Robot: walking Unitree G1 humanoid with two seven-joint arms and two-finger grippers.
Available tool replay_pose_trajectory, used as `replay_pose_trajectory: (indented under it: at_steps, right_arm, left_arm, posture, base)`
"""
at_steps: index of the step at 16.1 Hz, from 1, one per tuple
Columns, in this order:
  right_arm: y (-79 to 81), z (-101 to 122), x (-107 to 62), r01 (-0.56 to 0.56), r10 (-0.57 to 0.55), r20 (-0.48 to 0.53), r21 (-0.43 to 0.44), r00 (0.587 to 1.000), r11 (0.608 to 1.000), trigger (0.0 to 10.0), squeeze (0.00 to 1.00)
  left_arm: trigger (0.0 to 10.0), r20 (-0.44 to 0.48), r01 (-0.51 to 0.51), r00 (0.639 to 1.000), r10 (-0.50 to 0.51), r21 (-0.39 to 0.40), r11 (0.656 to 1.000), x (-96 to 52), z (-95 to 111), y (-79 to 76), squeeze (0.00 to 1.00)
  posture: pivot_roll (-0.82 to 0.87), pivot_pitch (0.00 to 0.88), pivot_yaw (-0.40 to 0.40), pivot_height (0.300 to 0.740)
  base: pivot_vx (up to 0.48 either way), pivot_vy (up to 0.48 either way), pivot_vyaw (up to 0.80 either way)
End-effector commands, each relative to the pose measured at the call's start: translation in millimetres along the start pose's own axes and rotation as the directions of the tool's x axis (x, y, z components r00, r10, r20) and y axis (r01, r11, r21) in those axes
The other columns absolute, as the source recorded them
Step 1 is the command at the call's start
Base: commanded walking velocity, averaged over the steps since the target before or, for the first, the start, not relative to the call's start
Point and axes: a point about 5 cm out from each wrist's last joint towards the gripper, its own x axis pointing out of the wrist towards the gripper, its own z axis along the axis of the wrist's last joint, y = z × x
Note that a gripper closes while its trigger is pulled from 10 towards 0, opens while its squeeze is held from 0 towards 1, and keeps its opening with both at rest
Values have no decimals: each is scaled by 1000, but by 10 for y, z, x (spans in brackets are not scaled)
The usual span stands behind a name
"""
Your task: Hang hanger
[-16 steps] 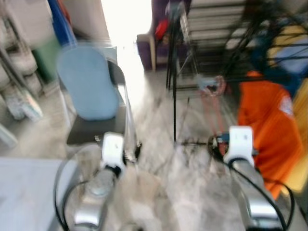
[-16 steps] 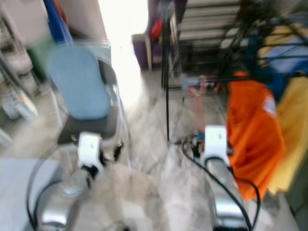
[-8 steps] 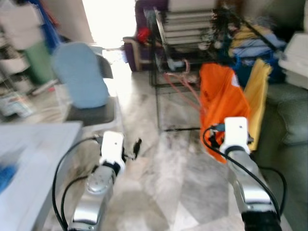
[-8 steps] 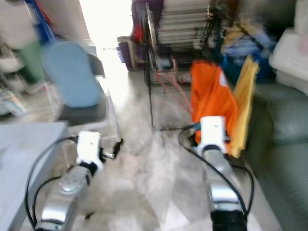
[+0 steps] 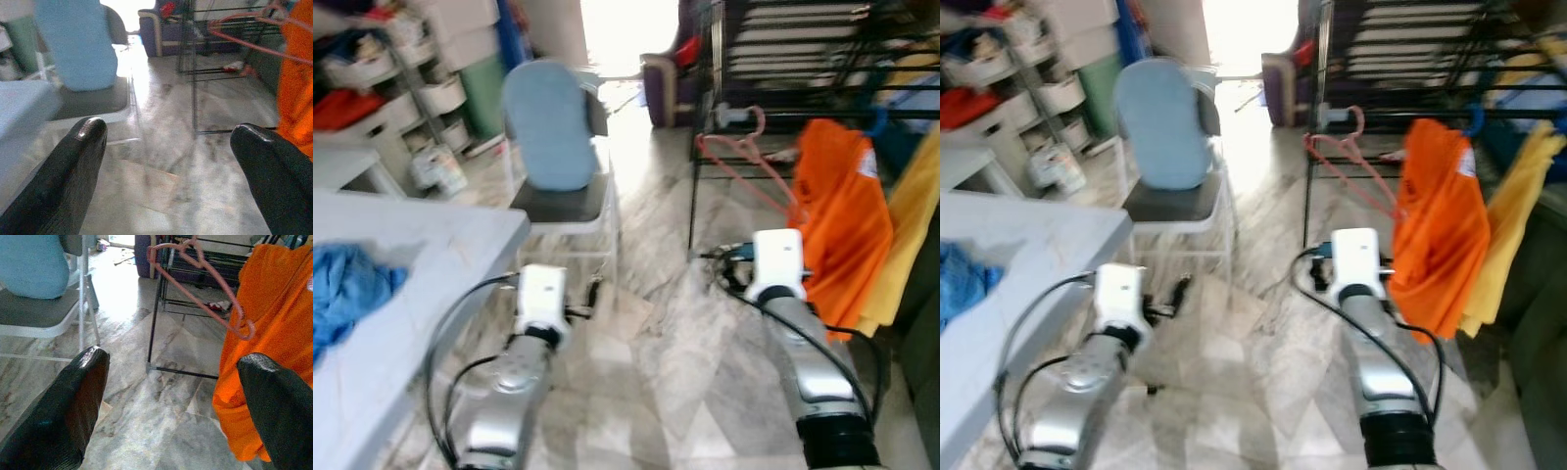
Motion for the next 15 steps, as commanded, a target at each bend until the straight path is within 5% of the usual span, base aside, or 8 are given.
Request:
replay_pose_trajectory:
  at_steps: [1,5,9,15]
  right_arm:
    - [31,61,19,-14,13,20,18,1000,1000,10000,0]
    - [27,-6,-11,-24,24,6,13,1000,1000,10000,0]
    - [51,-202,-67,-78,78,-44,4,996,997,10000,0]
    - [136,-106,55,-92,93,-25,44,995,995,10000,0]
  left_arm:
    - [10000,18,-51,999,51,3,999,4,46,90,0]
    - [10000,38,-161,987,159,41,986,-45,72,249,0]
    - [10000,23,-295,956,294,89,951,-306,-18,549,0]
    - [10000,37,-367,930,365,132,921,-364,13,669,0]
  posture:
    - [-92,0,48,740]
    - [-86,0,46,740]
    - [-29,0,14,740]
    - [42,0,32,740]
  base:
    - [0,0,0]
    - [0,0,0]
    - [0,0,0]
    - [-133,0,0]
